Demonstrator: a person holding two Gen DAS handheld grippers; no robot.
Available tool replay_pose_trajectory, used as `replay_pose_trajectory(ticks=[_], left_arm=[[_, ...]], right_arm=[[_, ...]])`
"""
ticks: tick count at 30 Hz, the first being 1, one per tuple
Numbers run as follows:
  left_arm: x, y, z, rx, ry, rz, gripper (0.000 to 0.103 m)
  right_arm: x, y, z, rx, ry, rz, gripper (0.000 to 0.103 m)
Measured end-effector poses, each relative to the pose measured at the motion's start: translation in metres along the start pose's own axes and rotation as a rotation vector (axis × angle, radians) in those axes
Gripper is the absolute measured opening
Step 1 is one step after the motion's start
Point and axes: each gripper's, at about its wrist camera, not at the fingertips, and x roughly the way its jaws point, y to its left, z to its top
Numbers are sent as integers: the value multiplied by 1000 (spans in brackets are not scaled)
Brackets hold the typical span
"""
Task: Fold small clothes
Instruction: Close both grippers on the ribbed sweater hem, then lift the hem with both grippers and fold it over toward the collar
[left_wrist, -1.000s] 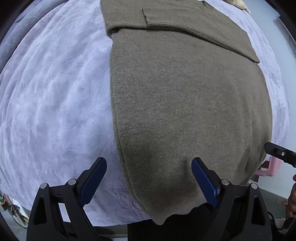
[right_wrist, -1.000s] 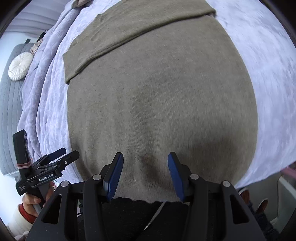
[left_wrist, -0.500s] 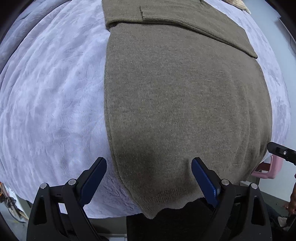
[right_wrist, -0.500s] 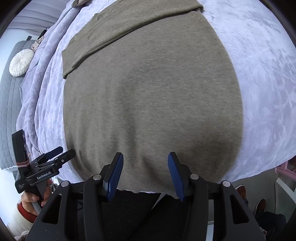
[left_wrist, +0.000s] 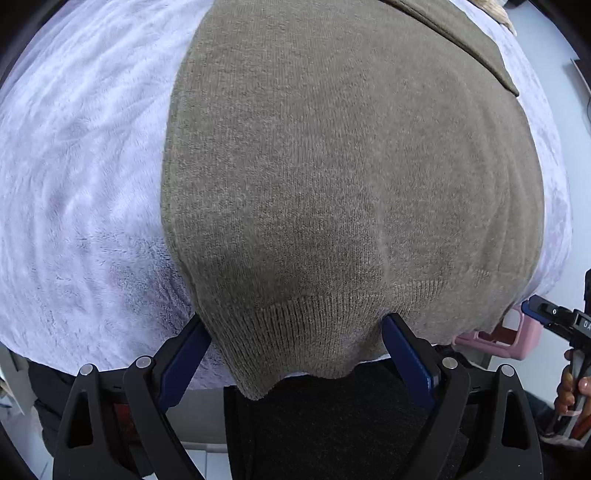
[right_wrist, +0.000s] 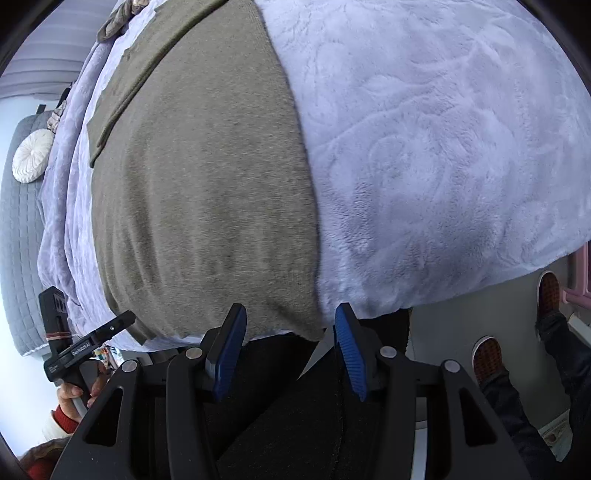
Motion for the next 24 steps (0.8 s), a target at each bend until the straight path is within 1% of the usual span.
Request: replay_pose_trajectory(ticks=[3,4,8,9,10,12,13,14,15,16,17,19,22,24], left_arm=[[1,-4,-5,4,-10,4,93],[1,-5,4,1,-10,-2,93],[-3,1,2,-25,-21,-43,92],[-4,1,0,-32,-24,-52,89],[-4,2,-1,-37,-25,-47,82],[-7,5,-5,-36,-22,-42,70],[-9,6,-5,-30,-17,-45,53],[-11,7,-1,-24,-13,-56,36],[-14,9,0,-20,-12,-85,26],[-19,13,1,-22,-9,-133,12],[-25,14,2,-31,-13,-175,12],[-40,16,2,-37,-39,-241,12],[-64,17,13,-20,-66,-305,12],[-81,17,25,9,-88,-328,12]], right_arm=[[10,0,4,-51,17,-7,54],[15,1,6,-68,24,-5,54],[32,7,7,-108,51,45,54],[36,9,7,-111,61,54,54],[40,11,7,-109,71,67,56],[43,9,4,-86,79,81,56],[44,6,2,-55,85,102,53],[43,3,2,-30,86,120,47],[41,0,1,-8,84,147,23],[38,-3,0,11,81,170,8],[34,-4,0,23,74,185,8],[20,-2,-2,29,52,246,8],[1,9,-1,26,26,307,8],[-13,20,3,29,2,361,8]])
